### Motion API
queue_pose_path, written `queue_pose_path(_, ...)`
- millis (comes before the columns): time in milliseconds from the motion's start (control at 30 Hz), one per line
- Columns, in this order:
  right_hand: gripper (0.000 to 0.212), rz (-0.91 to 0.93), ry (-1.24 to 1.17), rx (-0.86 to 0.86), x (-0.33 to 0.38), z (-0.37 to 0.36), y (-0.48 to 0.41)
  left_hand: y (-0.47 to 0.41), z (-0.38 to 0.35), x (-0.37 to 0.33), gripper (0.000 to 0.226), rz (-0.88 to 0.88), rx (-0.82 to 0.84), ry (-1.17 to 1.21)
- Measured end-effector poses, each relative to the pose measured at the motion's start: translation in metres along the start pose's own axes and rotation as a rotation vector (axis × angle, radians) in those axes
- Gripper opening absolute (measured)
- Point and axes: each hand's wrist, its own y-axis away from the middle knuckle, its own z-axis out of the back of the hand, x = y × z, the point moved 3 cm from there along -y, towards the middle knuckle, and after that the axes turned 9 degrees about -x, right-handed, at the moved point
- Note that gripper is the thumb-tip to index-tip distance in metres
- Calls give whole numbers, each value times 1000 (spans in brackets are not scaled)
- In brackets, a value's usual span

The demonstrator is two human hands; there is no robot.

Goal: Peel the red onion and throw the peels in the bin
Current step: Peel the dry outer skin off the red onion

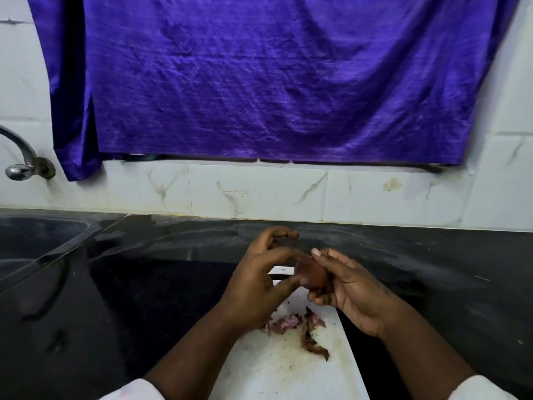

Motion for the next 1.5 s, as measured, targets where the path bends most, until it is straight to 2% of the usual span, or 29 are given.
queue_pose_path(200,56,-25,-74,30,0,1,-1,-1,2,3,16,83,-28,67)
queue_pose_path(300,41,-49,-175,58,2,0,0,-4,4,5,15,90,-85,57)
queue_pose_path(400,31,-34,-179,63,3,0,2,-7,6,9,13,101,-152,-7)
queue_pose_path(567,53,16,-188,30,1,-1,1,-6,7,12,6,218,-218,-64)
queue_pose_path(733,62,122,-31,-31,1,-1,2,-5,5,12,8,233,-206,-65)
queue_pose_path(1033,63,380,216,-103,-2,-3,-4,-5,5,11,5,246,-256,-28)
queue_pose_path(1233,60,486,276,-134,-4,-7,-5,-5,1,13,14,239,-280,-11)
queue_pose_path(1500,57,522,290,-115,-3,-9,-6,-4,0,10,16,174,-317,-70)
